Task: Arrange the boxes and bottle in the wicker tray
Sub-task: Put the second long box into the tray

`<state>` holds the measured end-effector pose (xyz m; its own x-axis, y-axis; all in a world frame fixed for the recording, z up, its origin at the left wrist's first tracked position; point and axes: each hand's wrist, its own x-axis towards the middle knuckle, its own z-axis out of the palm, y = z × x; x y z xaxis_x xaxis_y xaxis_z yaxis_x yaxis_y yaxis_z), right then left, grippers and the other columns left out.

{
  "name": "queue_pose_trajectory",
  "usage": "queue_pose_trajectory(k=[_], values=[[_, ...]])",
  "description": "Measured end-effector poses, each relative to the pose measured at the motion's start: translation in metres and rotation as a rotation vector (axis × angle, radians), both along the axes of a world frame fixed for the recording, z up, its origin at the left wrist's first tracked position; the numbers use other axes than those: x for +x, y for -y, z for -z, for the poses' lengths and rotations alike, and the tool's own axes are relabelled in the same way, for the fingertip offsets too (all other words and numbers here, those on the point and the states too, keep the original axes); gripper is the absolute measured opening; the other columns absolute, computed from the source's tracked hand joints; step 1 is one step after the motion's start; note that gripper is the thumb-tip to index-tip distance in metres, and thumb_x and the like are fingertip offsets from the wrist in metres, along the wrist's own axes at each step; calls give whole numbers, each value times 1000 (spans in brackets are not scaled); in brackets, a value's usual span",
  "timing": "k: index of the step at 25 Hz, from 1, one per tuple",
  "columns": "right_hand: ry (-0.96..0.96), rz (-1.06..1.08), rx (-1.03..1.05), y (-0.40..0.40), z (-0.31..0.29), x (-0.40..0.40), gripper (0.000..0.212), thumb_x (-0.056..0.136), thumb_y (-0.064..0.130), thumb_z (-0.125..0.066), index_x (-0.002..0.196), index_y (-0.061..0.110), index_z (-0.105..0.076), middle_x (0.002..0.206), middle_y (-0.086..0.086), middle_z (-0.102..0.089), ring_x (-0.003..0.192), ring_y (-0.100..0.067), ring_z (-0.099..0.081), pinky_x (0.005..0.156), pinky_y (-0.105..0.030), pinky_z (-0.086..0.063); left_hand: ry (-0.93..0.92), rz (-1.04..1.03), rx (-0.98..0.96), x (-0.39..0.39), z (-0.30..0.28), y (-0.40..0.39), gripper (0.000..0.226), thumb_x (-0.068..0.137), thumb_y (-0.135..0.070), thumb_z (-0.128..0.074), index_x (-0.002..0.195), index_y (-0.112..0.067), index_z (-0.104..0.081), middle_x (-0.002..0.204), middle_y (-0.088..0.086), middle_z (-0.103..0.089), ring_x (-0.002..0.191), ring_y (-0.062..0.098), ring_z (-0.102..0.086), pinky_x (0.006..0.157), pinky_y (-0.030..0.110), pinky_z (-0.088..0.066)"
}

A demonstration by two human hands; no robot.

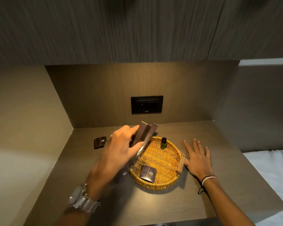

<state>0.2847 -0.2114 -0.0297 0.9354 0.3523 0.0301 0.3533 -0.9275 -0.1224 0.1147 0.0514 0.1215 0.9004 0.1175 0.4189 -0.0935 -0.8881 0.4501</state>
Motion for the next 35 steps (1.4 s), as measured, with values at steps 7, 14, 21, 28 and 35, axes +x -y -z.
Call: queue_pose_trajectory(k=[7,14,21,28,35], values=[[-20,0,8,2,-1,0,74,92,70,-19,155,34,-6,167,-12,-5,154,-29,-2,122,-57,-8,-83,134,75,86,36,72,66,89,-30,-74,144,-26,-38,120,9,-69,108,27,-66,85,45,-59],[-5,16,26,0,1,1,74,91,72,-15,155,36,-8,166,-12,-9,154,-28,-3,123,-56,-8,-81,99,88,109,67,88,56,92,-31,-70,140,-19,-45,111,9,-69,98,27,-68,78,43,-61],[22,77,28,0,2,-1,75,91,71,-13,155,34,-12,166,-11,-12,153,-29,-6,122,-56,-8,-81,64,104,105,81,104,35,95,-37,-65,120,-15,-55,105,8,-65,87,25,-67,70,39,-62],[24,183,69,0,5,-1,72,91,70,-13,154,35,-17,166,-10,-15,153,-29,-9,121,-58,-9,-22,76,173,100,86,97,31,102,-46,-48,118,-20,-56,102,3,-65,80,20,-67,62,34,-59],[18,141,75,6,6,0,73,91,70,-10,155,34,-14,166,-11,-13,153,-30,-7,121,-57,-7,69,-23,131,80,74,32,31,100,-37,-56,125,-19,-59,106,3,-60,89,13,-58,67,28,-54]])
